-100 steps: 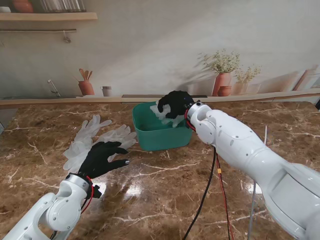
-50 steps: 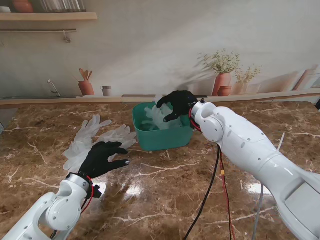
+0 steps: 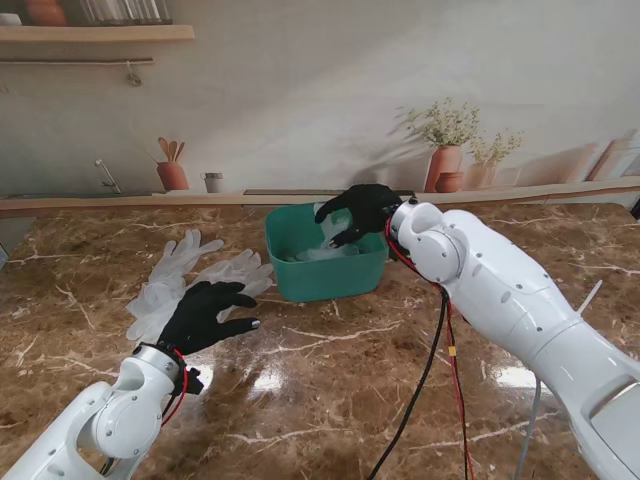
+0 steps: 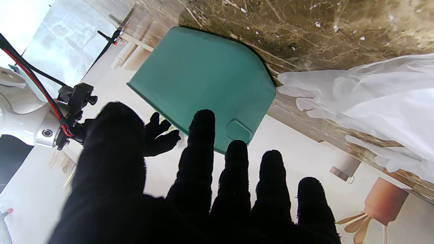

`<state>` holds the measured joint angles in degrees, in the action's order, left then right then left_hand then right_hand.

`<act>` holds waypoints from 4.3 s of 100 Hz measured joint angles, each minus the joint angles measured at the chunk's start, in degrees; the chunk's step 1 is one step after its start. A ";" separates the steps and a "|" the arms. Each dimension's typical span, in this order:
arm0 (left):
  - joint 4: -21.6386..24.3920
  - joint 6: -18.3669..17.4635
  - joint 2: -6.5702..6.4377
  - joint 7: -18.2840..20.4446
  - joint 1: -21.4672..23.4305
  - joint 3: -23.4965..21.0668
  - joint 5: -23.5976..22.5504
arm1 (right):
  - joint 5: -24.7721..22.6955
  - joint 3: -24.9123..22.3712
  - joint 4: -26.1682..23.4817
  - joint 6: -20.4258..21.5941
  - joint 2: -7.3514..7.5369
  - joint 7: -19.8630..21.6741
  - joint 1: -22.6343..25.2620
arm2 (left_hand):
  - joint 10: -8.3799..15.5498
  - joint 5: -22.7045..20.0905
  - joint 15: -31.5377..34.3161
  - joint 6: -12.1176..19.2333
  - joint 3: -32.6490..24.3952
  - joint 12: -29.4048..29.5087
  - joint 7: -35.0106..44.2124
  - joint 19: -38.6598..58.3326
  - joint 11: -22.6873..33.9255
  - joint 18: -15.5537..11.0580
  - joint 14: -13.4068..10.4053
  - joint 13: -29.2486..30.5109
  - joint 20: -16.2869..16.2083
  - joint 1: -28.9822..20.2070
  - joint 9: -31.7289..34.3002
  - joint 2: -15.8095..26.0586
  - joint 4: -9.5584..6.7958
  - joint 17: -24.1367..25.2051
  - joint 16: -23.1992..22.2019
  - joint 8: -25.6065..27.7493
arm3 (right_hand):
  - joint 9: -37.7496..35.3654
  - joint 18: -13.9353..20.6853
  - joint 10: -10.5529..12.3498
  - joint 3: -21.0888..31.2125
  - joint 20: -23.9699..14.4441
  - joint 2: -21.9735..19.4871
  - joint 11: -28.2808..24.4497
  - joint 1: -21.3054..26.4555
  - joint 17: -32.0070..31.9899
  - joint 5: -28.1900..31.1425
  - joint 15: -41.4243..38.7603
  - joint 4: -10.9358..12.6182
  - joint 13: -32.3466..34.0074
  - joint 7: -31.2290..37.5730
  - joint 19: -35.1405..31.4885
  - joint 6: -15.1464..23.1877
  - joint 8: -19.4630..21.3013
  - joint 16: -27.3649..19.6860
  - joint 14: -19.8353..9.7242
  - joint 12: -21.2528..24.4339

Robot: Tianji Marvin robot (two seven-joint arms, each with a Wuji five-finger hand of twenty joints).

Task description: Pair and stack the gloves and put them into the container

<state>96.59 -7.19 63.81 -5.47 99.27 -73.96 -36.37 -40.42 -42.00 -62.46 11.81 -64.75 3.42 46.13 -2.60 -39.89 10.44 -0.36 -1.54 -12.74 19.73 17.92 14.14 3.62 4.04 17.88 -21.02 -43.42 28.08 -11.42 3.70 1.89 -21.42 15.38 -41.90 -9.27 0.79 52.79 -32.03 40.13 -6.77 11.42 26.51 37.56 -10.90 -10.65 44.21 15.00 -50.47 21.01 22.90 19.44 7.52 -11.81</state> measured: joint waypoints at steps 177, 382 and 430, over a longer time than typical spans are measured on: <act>-3.21 -1.50 -0.24 7.97 -6.24 0.00 1.86 | -6.84 -36.08 -32.08 -0.09 1.40 -16.56 53.08 | -0.01 8.06 -0.02 -2.06 -0.03 0.09 -8.98 11.98 -0.60 -2.73 0.25 -0.55 1.45 0.66 -1.51 2.44 0.00 -0.68 0.66 -5.68 | 2.81 11.55 2.44 -8.31 13.67 -12.19 -0.26 -6.55 -5.54 -4.08 4.03 6.04 -6.32 -2.92 13.08 -13.84 -0.96 -6.69 -10.91 1.36; -31.14 -6.67 -6.76 33.08 -34.43 11.02 -2.61 | -4.76 -33.04 -26.43 -1.01 1.29 -17.17 49.09 | 1.44 -4.55 -2.77 9.28 -32.66 -0.05 22.34 -11.48 0.35 -8.17 -3.31 -11.00 -4.82 -8.79 -6.53 -12.30 5.43 -0.60 -0.05 -0.75 | 2.73 9.98 2.44 -10.96 13.73 -13.96 -0.26 -4.07 -5.64 -3.43 3.98 7.32 -6.35 -2.21 11.30 -12.48 -0.06 -6.69 -10.83 1.30; -21.38 -14.16 -6.92 26.01 -27.31 2.02 -12.57 | -5.31 -33.11 -27.72 -0.89 1.28 -17.48 49.64 | 1.65 -14.60 1.23 9.04 -33.25 -1.43 33.38 7.15 1.54 -2.24 -2.78 -1.11 -14.88 1.24 7.80 -24.17 6.21 -0.01 -1.55 -3.06 | 2.71 9.83 2.44 -10.97 13.73 -14.35 -0.26 -4.07 -5.57 -3.43 3.87 7.32 -6.33 -2.21 11.29 -12.41 -0.06 -6.69 -10.27 1.23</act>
<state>75.20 -21.35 56.88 20.55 71.96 -71.94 -48.94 -45.73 -75.11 -90.18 10.92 -63.47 -14.06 95.77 -0.95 -54.50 11.68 8.68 -34.79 -14.17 53.11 25.07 15.68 1.38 1.27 16.77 -35.90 -42.18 35.89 -35.59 9.91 1.88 -22.97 12.31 -39.19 0.57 3.22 41.82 -18.29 25.78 -7.03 7.35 20.94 34.13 -7.03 -3.33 37.88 12.79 -39.18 8.60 22.85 12.74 -2.74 -10.58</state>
